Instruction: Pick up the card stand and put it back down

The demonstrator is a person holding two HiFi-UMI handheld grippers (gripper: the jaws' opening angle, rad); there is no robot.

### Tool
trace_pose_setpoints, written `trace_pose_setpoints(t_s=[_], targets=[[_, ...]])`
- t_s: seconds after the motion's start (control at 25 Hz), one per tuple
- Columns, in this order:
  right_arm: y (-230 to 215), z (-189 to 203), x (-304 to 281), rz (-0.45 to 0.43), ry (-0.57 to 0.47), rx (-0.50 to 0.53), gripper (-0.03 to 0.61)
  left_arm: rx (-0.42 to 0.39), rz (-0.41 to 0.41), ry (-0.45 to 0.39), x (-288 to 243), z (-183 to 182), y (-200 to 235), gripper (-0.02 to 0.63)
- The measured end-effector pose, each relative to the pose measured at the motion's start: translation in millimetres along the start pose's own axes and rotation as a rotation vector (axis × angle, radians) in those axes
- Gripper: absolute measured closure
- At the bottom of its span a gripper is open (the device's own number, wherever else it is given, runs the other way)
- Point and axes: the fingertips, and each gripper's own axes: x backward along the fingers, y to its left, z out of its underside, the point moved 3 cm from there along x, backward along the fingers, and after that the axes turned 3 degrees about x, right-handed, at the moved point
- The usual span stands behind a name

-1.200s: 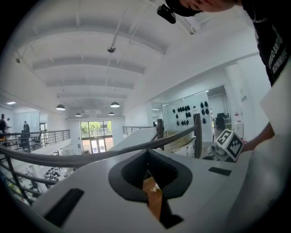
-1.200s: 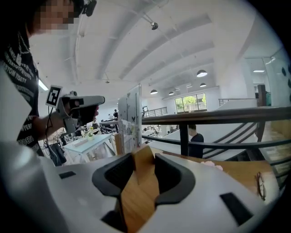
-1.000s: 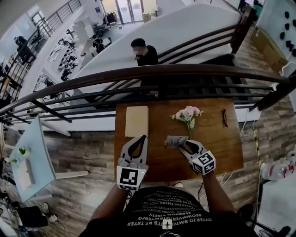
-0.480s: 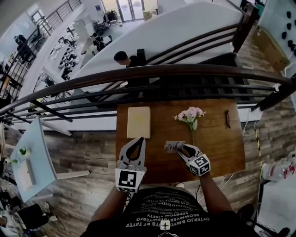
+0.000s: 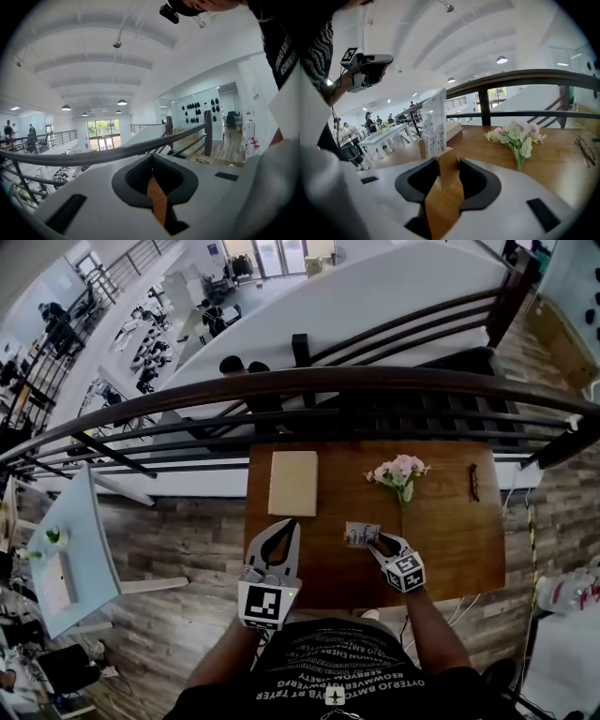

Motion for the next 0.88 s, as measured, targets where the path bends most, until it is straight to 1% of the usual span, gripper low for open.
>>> trace_pose_setpoints(t_s=[0.2, 0.4, 0.68, 0.88], targets=[[-4, 19, -8, 0.003, 0.03, -0.01, 0.42, -0.004, -0.006, 0.013, 2, 8, 0, 0.591], [-12, 31, -8, 0.017, 0.051, -0.011, 0.42, -0.019, -0.01, 0.027, 1, 5, -5, 0.589], [-15, 46, -15, 0.02, 0.087, 0.018, 0.42, -0.032, -0.014, 0.041, 1, 9, -5, 0.591], [-12, 51, -19, 0.011, 0.086, 0.04, 0.419, -0.044, -0.007, 0.044, 1, 10, -10, 0.591]])
